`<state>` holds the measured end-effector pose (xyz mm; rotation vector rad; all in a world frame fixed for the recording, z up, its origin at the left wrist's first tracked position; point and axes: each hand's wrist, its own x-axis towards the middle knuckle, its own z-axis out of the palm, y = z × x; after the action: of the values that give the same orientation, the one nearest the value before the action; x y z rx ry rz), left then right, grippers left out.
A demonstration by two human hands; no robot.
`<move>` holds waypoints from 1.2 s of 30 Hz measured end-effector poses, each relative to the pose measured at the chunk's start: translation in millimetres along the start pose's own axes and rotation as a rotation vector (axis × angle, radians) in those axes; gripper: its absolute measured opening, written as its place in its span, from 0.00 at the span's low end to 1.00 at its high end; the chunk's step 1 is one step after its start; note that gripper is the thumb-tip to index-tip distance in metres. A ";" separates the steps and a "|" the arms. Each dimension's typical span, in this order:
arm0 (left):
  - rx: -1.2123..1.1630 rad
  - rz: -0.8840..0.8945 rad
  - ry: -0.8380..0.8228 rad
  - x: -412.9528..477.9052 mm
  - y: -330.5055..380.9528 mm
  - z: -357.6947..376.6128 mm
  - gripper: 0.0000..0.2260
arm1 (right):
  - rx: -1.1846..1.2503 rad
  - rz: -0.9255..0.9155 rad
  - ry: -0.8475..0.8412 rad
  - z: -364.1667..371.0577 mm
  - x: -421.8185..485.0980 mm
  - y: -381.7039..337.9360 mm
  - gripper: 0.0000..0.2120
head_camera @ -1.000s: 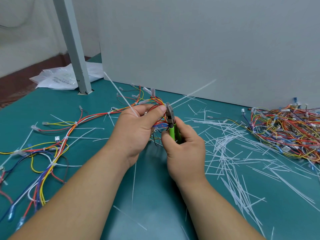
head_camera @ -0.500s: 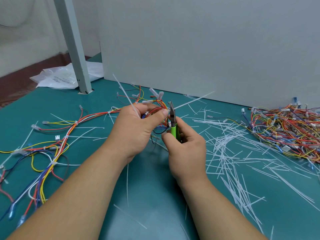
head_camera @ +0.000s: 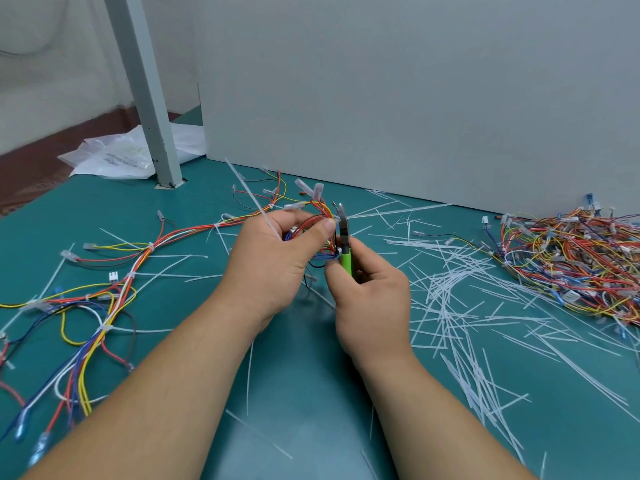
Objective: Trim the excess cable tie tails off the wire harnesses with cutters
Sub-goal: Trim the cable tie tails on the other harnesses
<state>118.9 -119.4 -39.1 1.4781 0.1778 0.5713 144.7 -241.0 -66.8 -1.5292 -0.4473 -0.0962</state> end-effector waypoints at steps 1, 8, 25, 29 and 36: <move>-0.003 0.001 0.014 -0.5 -0.9 1.7 0.04 | -0.005 -0.006 -0.001 0.4 0.3 0.8 0.08; -0.019 0.042 0.083 -1.8 -4.0 6.4 0.04 | -0.110 -0.076 -0.002 6.5 -2.6 2.8 0.05; -0.029 0.042 0.072 -2.3 -4.6 6.5 0.03 | 0.005 -0.021 0.024 7.5 -3.5 3.1 0.08; -0.023 0.048 0.075 -2.5 -4.8 7.2 0.04 | 0.024 -0.024 0.020 8.0 -4.1 3.7 0.08; -0.009 0.078 0.103 -4.7 -5.9 10.3 0.03 | 0.075 0.018 0.032 9.6 -3.1 3.2 0.08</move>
<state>121.1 -130.6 -44.8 1.4527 0.1984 0.7117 140.9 -232.1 -71.1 -1.4563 -0.4074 -0.0888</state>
